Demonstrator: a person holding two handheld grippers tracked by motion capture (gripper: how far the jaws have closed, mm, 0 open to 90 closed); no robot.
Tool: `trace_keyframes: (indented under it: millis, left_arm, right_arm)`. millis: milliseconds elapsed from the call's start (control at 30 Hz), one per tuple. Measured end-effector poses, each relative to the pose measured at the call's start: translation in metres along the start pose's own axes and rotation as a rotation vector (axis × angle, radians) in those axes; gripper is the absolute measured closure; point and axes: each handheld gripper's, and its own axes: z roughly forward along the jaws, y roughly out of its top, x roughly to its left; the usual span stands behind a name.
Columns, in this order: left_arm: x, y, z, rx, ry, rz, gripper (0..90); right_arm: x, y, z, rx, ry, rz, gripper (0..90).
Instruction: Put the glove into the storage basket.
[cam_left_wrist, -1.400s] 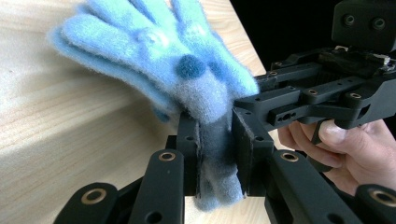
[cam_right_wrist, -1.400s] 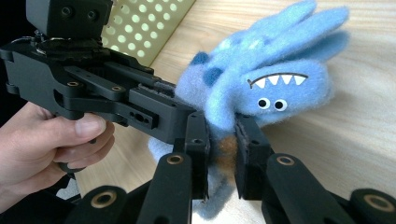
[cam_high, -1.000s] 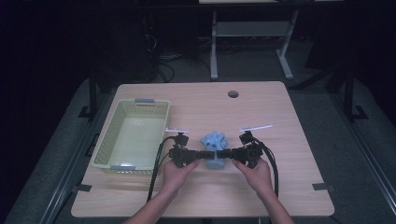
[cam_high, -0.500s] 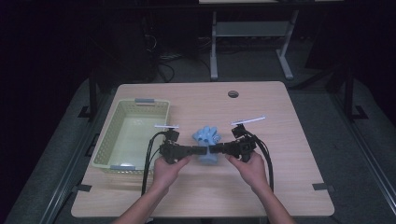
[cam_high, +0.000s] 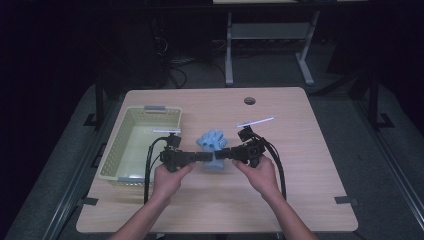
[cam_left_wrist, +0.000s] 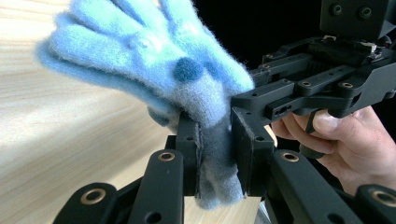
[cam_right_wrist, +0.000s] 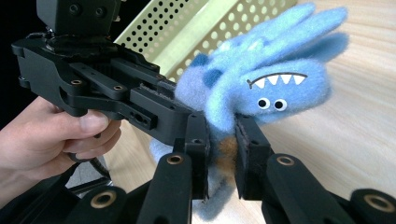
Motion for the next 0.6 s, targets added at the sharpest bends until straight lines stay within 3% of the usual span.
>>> trace_keyframes:
  millis: [267,600]
  left_arm:
    - [0.001,0.005,-0.011,-0.022,0.001,0.001,73.0]
    - [0.003,0.008,-0.027,-0.037,0.013,0.001,73.0]
  right_arm:
    - [0.008,0.013,0.004,-0.001,0.001,-0.03,77.5]
    - [0.017,0.023,0.014,0.004,0.019,-0.033,77.5]
